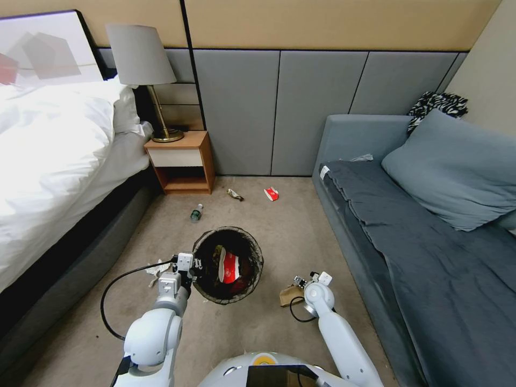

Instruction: Pick up the trash bin, then pick up the garbage from the floor and place it into the trash bin.

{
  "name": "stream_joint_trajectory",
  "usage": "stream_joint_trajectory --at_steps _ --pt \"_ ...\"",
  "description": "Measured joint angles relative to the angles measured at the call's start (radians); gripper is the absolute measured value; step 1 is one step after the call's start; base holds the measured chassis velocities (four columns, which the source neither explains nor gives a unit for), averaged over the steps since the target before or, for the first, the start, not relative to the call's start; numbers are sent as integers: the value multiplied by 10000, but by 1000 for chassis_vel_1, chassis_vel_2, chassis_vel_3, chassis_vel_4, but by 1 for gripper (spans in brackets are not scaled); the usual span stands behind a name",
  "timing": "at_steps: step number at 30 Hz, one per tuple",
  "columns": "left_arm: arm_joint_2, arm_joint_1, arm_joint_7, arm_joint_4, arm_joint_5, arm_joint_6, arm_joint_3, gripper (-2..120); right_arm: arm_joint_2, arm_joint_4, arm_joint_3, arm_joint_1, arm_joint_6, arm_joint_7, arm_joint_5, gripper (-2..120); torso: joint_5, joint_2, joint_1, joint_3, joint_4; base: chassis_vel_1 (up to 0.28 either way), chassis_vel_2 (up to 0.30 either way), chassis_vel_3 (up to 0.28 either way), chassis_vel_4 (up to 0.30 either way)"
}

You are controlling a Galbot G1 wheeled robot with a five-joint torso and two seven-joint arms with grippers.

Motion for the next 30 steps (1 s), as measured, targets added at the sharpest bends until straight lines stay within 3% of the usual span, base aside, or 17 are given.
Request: stream_joint_trajectory --at_steps 15,27,30 --pt "20 -130 -2 180 -8 31 77 1 301 -628 81 141 231 -251 -43 98 0 0 0 0 0 0 0 0 0" --pt "6 -152 -3 271 -14 26 78 1 609 -1005 58 204 523 -329 -79 59 -1 0 0 0 0 0 0 0 0" --pt "3 -159 -2 275 -15 15 64 1 647 -1031 54 204 565 -319 -86 44 0 0 0 0 -1 0 0 0 0"
